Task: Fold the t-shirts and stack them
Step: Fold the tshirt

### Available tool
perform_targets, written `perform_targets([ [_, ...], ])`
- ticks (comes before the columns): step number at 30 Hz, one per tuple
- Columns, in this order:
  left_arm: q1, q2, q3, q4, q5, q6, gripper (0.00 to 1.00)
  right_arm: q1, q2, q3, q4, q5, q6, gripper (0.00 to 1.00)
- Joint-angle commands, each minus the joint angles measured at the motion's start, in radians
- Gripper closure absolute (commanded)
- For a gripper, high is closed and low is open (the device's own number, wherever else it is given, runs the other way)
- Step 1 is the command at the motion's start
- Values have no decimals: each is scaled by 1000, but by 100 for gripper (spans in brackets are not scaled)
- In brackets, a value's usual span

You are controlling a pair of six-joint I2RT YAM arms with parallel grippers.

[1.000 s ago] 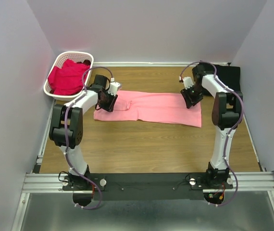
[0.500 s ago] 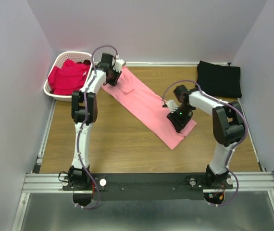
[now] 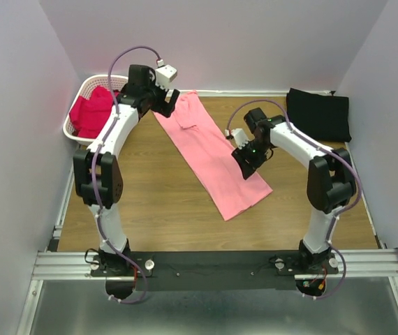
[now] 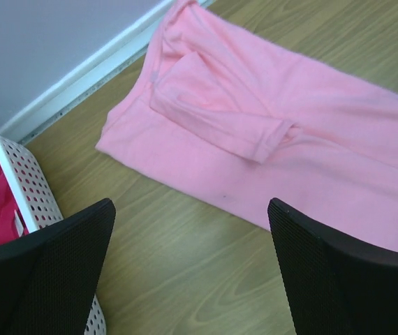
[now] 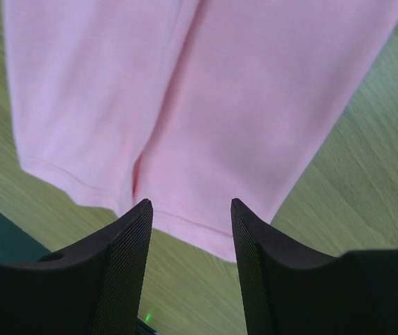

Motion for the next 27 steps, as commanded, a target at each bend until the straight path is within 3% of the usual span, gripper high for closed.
perform_targets([
  [1,0,-110,-178,159,73,-63,2,5,93,-47,58,51,-26,44],
  [10,23,-186,-227,130,103,-69,2,51,125,-148,110,-7,-1,45],
  [18,-26,-86,-227,95,86,-71,2,250,183,-157,111,-232,121,46],
  [21,-61,-13,-181,65,89,-78,14,334,186,-81,110,-369,181,45],
  [27,-93,113,-121,57,73,-100,25,380,92,21,105,-425,230,40],
])
